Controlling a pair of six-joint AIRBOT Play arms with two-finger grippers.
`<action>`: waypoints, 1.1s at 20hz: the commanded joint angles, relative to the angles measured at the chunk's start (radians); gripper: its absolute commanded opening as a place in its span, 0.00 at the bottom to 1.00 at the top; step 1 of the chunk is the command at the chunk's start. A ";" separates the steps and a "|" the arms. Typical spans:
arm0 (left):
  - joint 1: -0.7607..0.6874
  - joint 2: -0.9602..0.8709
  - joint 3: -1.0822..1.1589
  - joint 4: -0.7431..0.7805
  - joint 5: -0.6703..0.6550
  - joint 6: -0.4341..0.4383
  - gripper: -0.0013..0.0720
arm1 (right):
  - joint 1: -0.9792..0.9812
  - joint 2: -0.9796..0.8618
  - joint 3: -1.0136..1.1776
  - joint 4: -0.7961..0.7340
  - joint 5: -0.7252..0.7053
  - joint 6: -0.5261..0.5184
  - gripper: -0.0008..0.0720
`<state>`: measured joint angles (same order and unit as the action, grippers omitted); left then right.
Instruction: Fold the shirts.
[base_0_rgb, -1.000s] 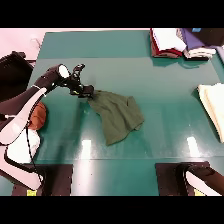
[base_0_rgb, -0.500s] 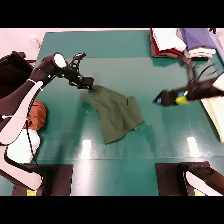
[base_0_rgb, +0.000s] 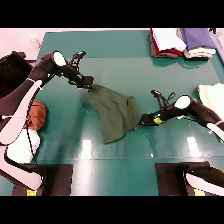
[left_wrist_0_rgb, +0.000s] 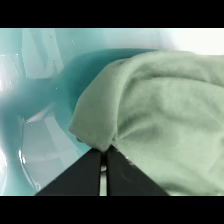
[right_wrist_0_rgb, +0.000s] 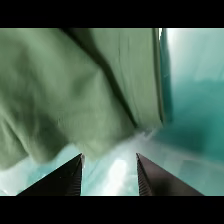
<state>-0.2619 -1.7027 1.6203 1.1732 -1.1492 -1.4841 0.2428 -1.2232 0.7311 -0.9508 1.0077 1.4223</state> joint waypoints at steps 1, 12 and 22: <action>0.000 0.000 0.001 0.000 -0.005 0.000 0.06 | 0.045 -0.093 0.051 0.006 -0.047 -0.003 0.50; 0.001 0.349 0.111 0.055 0.040 0.031 0.06 | 0.041 0.195 0.427 -0.167 0.101 -0.021 0.04; 0.000 0.741 0.183 0.022 -0.008 0.046 0.06 | -0.134 0.397 0.807 -0.177 0.281 0.039 0.04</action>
<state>-0.2619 -1.0027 1.8069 1.2129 -1.1164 -1.4410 0.1501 -0.8345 1.4868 -1.1213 1.2304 1.4326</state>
